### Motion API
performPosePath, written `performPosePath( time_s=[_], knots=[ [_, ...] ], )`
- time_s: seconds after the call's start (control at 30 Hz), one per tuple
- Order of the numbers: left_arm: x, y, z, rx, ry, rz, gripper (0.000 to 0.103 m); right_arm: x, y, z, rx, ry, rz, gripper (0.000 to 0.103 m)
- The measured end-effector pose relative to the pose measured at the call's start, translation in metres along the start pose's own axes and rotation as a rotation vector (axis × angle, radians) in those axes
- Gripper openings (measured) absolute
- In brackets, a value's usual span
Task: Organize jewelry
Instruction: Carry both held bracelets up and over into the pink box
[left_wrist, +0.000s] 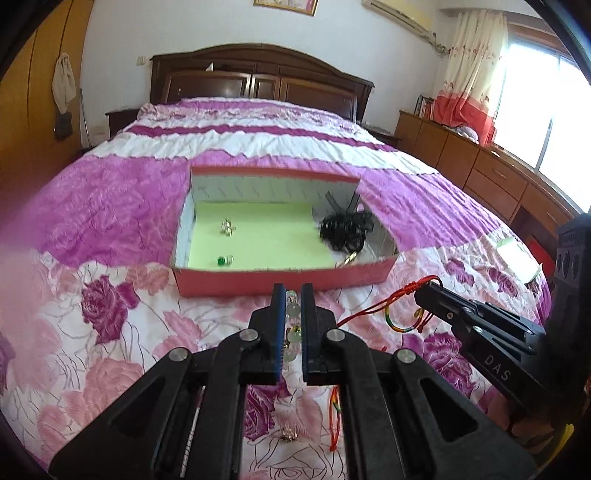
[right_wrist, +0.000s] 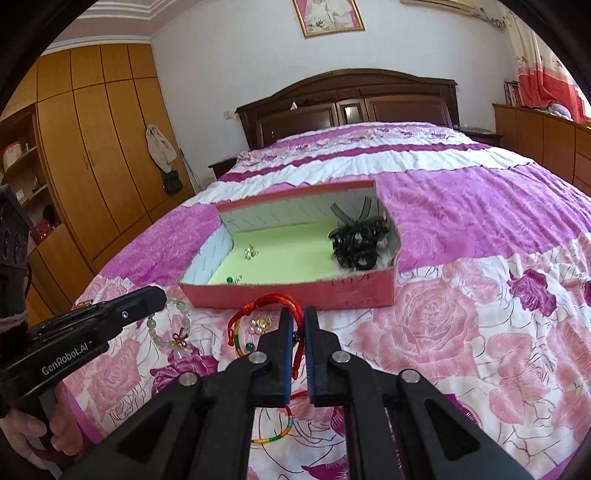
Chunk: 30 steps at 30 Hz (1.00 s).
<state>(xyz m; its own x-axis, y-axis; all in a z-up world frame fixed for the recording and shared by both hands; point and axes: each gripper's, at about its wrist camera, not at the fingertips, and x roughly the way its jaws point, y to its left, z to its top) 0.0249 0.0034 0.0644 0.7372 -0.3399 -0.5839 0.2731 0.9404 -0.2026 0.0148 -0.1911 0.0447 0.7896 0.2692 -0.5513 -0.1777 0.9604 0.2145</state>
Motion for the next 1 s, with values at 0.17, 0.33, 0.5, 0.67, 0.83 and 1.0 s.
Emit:
performPosePath(
  time_s=[0.17,0.33,0.5,0.67,0.83,1.0],
  knots=[
    [-0.004,-0.003,0.014,0.025,-0.053,0.011,0.0,-0.005,-0.002,0.014,0.004,-0.032,-0.007,0.007],
    [-0.004,-0.004,0.03,0.035,-0.092,0.01,0.0,-0.007,-0.005,0.03,0.013,-0.063,-0.007,0.007],
    [0.001,-0.001,0.046,0.034,-0.119,0.005,0.0,-0.006,-0.006,0.047,0.008,-0.095,-0.008,0.007],
    [0.007,0.0,0.062,0.049,-0.146,0.012,0.0,-0.002,-0.008,0.065,0.002,-0.127,-0.013,0.007],
    [0.014,0.003,0.075,0.057,-0.179,0.027,0.0,0.002,-0.008,0.078,0.004,-0.162,-0.009,0.007],
    [0.028,0.01,0.085,0.035,-0.19,0.025,0.0,0.014,-0.007,0.089,0.009,-0.183,0.0,0.007]
  ],
)
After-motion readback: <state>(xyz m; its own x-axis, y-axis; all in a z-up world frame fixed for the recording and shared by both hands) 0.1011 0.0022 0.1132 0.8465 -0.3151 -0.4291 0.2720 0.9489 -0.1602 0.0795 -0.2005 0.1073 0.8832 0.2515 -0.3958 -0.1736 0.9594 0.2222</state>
